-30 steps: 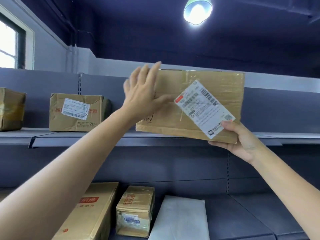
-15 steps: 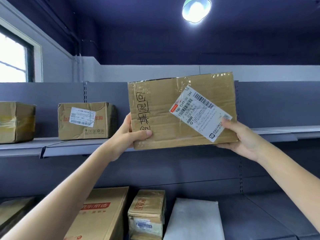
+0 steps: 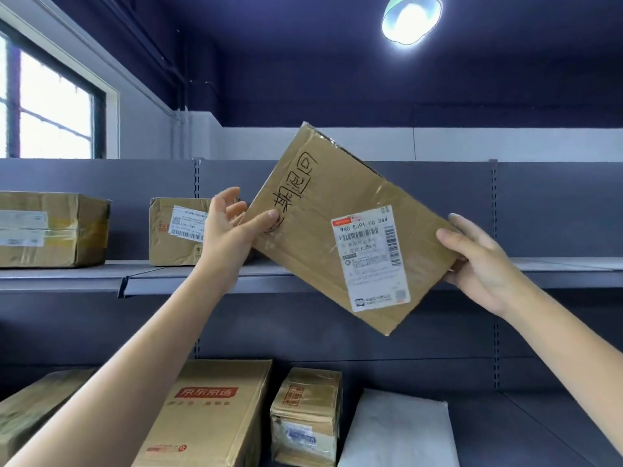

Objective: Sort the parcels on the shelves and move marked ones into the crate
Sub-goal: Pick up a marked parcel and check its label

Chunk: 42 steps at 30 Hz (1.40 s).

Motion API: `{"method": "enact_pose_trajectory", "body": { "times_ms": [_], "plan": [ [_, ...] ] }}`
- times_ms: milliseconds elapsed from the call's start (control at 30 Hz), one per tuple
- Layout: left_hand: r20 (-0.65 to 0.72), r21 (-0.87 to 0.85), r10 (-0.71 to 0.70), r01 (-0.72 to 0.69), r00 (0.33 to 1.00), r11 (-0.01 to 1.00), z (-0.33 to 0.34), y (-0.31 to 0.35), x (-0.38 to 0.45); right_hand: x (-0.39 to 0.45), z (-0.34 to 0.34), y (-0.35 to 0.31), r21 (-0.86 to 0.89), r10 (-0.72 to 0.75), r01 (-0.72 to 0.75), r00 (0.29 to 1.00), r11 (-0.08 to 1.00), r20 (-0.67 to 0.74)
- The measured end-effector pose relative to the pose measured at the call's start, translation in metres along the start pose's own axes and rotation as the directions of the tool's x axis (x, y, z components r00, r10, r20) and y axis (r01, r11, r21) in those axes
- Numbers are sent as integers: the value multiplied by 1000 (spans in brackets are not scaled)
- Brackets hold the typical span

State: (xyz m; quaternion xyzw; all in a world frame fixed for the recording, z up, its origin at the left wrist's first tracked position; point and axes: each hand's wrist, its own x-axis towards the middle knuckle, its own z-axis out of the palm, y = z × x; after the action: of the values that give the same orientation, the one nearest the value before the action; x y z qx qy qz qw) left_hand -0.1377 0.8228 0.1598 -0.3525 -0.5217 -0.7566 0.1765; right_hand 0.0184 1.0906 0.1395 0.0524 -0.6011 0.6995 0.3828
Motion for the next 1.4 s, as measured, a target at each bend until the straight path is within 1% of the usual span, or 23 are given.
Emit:
{"method": "enact_pose_trajectory", "body": {
  "times_ms": [67, 100, 167, 200, 267, 367, 433, 500, 700, 800, 867, 933, 1033, 1133, 1233, 1300, 1400],
  "plan": [
    [-43, -72, 0, -3, 999, 997, 1, 6, -2, -9, 5, 9, 55, 30, -31, 1000, 998, 7],
    [-51, -131, -3, -4, 999, 991, 2, 10, -5, -16, 8, 15, 70, 42, -45, 998, 997, 36],
    [-12, -224, 16, -19, 1000, 974, 5, 18, -11, -32, 17, 30, 105, 56, -66, 994, 992, 97],
    [25, -242, 29, -22, 999, 970, 6, 20, -14, -40, 21, 39, 139, 59, -74, 992, 987, 110],
    [119, -223, 32, -5, 992, 975, 8, 19, -26, -57, 28, 56, 208, 73, -97, 990, 973, 120],
    [258, -139, 20, 17, 966, 990, 1, 8, -52, -81, 37, 79, 270, 120, -151, 985, 951, 127],
    [325, -117, 18, 22, 946, 993, -9, -5, -73, -95, 43, 91, 244, 171, -201, 976, 949, 137],
    [351, -102, 12, 26, 936, 994, -19, -17, -91, -109, 51, 101, 174, 213, -240, 963, 955, 164],
    [262, -131, -92, 130, 961, 983, -52, -44, -133, -146, 75, 134, -71, 261, -253, 952, 965, 162],
    [271, -79, -160, 188, 949, 979, -74, -53, -153, -161, 85, 149, -102, 287, -273, 943, 956, 167],
    [237, -22, -224, 236, 945, 971, -88, -63, -172, -173, 91, 159, -124, 283, -266, 947, 956, 150],
    [205, 0, -270, 276, 941, 961, -101, -76, -193, -188, 95, 174, -144, 291, -275, 950, 951, 111],
    [157, -15, -371, 377, 915, 926, -119, -97, -227, -213, 99, 201, -143, 350, -338, 934, 930, 69],
    [49, 5, -469, 469, 882, 883, -138, -115, -258, -234, 103, 226, -176, 423, -413, 906, 893, 22],
    [-37, 61, -535, 536, 844, 842, -154, -128, -284, -254, 106, 248, -227, 491, -479, 871, 848, -2],
    [-85, 118, -562, 568, 823, 814, -162, -135, -299, -269, 109, 260, -278, 506, -496, 862, 823, -40],
    [-91, 196, -601, 605, 794, 771, -171, -147, -321, -291, 112, 277, -375, 491, -501, 862, 780, -131]
  ]
}}
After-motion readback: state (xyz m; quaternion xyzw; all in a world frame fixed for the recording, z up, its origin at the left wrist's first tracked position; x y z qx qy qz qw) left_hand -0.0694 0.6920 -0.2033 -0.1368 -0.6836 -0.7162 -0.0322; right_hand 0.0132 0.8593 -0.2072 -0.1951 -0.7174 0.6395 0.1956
